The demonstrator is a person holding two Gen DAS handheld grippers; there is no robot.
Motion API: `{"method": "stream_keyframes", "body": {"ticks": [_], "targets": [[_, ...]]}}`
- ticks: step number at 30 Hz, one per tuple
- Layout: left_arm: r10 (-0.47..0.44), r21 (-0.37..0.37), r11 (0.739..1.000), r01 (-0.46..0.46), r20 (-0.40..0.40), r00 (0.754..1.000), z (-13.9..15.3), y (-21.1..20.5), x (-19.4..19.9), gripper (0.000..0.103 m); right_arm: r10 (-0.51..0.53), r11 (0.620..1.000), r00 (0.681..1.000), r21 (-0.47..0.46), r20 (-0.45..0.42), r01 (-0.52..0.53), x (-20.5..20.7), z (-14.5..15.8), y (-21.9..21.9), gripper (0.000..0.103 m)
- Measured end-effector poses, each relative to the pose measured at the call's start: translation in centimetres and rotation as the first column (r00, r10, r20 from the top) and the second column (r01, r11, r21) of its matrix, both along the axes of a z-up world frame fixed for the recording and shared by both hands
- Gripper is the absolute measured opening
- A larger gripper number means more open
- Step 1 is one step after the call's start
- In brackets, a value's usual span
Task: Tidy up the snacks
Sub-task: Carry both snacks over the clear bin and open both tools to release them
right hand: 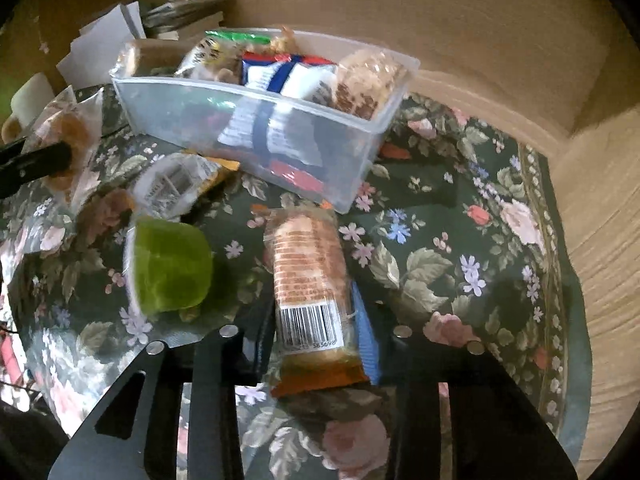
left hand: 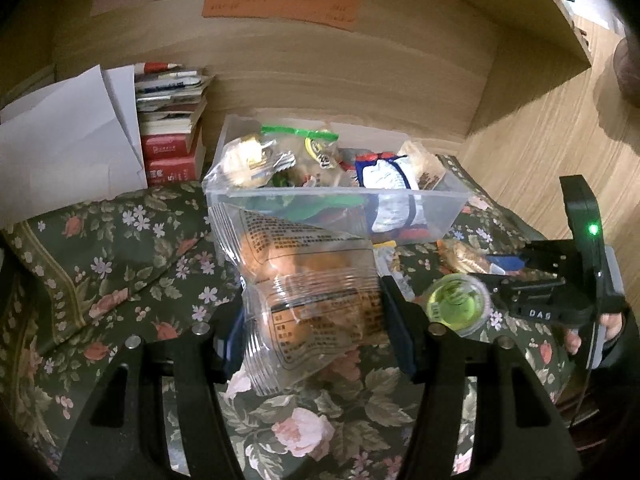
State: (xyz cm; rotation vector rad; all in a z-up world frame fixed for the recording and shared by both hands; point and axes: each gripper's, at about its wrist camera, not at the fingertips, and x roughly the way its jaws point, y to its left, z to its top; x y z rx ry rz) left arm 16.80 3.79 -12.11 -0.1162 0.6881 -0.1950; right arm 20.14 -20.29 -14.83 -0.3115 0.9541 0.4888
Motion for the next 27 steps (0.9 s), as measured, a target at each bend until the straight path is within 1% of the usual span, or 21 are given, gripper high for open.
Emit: {"method": "stream_keyframes", "body": {"ticks": [4,10,11,16,17,21,27], "targets": [[-0.010,0.000,1.000,0.010,0.021,1.000,0.8,-0.2,0.2,0.059,-0.019,0.999,0.999,0.039,0.050,0.017,-0.9,1.6,0.1,0.030],[-0.020,0.000,1.000,0.020,0.078,0.997,3.0,-0.9,0.6,0.059,-0.030,0.997,0.990,0.074,0.137,0.020,-2.7,5.5,0.8,0.030],[-0.021,0.000,1.000,0.021,0.084,0.996,3.3,-0.9,0.7,0.059,-0.028,0.997,0.990,0.080,0.140,0.017,-2.8,6.1,0.8,0.030],[-0.024,0.004,1.000,0.023,0.134,0.991,5.3,-1.4,1.3,0.059,-0.051,0.993,0.976,0.119,0.211,0.026,-1.7,9.0,0.6,0.030],[-0.024,0.004,1.000,0.024,0.142,0.990,5.7,-1.5,1.4,0.059,-0.052,0.992,0.974,0.126,0.221,0.025,-0.9,9.1,0.6,0.030],[-0.020,0.006,1.000,0.020,0.177,0.984,7.2,-1.7,2.2,0.059,-0.068,0.989,0.963,0.147,0.261,0.030,0.2,10.1,1.4,0.030],[0.001,0.028,1.000,-0.007,0.194,0.981,8.2,-1.6,4.2,0.059,-0.083,0.982,0.960,0.185,0.267,0.033,2.2,10.4,2.9,0.030]]}}
